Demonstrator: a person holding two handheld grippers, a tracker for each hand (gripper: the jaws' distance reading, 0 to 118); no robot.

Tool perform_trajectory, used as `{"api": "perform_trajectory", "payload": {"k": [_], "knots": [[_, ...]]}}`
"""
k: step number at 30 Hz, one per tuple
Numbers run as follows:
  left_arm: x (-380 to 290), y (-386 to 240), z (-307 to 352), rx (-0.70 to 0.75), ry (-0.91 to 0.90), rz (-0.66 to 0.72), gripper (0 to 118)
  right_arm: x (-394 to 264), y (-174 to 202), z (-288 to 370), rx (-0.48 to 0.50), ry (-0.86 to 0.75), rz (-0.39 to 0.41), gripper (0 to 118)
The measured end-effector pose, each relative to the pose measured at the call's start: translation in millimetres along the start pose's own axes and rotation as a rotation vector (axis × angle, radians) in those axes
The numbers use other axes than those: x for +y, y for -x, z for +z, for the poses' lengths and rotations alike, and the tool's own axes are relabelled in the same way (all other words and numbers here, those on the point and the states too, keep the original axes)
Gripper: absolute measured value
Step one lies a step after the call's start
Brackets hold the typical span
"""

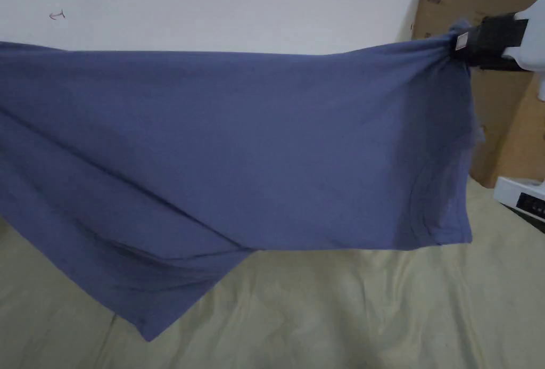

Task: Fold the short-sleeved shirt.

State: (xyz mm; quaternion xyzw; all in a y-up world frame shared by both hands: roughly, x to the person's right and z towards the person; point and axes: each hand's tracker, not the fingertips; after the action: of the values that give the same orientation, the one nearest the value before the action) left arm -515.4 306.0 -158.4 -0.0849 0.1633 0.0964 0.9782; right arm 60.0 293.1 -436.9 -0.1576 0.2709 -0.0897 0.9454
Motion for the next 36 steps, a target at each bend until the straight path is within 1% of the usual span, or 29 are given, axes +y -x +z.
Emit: {"api": "perform_trajectory", "payload": {"k": [3,6,9,11,12,14,16,19,21,23,24,26,27,28,29,30,31,32,35,36], "knots": [[23,0,-34,0.0,0.007,-0.013,2,21,1,-31,-0.016,0.004,-0.001,5],[41,3,-71,0.001,0.017,-0.025,2,38,1,-74,-0.011,0.025,-0.018,5],[52,18,-113,0.02,0.01,0.01,2,48,2,-124,-0.013,0.034,-0.025,5],[48,28,-131,0.018,-0.005,0.036,2,43,4,-152,-0.008,0.028,-0.029,5],[40,33,-135,0.019,-0.006,0.06,2,37,3,-166,-0.003,0.032,-0.037,5],[15,43,-139,0.023,-0.009,0.089,2,15,4,-190,-0.002,0.073,-0.02,5],[-19,53,-145,0.038,0.061,0.104,2,-20,1,-209,-0.005,0.154,-0.015,5],[-89,70,-141,0.063,0.17,0.137,2,-90,-9,-232,0.012,0.281,-0.043,5],[-145,77,-124,0.076,0.251,0.163,2,-145,-17,-239,0.001,0.374,-0.076,5],[-200,87,-103,0.101,0.342,0.189,2,-200,-25,-237,0.003,0.458,-0.105,5],[-228,91,-88,0.133,0.373,0.217,2,-226,-28,-230,-0.003,0.5,-0.116,5],[-271,104,-62,0.144,0.457,0.279,2,-270,-37,-211,-0.014,0.566,-0.145,5],[-291,105,-47,0.177,0.474,0.305,2,-288,-42,-195,-0.026,0.571,-0.165,5],[-307,103,-34,0.179,0.513,0.292,2,-302,-47,-177,-0.02,0.572,-0.2,5],[-319,91,-19,0.195,0.538,0.279,2,-316,-53,-163,-0.021,0.585,-0.222,5],[-330,87,-7,0.192,0.568,0.258,2,-328,-58,-146,-0.051,0.599,-0.245,5],[-338,84,3,0.194,0.586,0.246,2,-337,-61,-132,-0.06,0.615,-0.26,5],[-347,83,16,0.214,0.588,0.265,2,-346,-68,-116,-0.062,0.624,-0.264,5],[-362,75,48,0.198,0.605,0.335,2,-357,-79,-76,-0.086,0.639,-0.26,5],[-367,74,57,0.192,0.606,0.35,2,-354,-77,-61,-0.094,0.637,-0.271,5]]}}
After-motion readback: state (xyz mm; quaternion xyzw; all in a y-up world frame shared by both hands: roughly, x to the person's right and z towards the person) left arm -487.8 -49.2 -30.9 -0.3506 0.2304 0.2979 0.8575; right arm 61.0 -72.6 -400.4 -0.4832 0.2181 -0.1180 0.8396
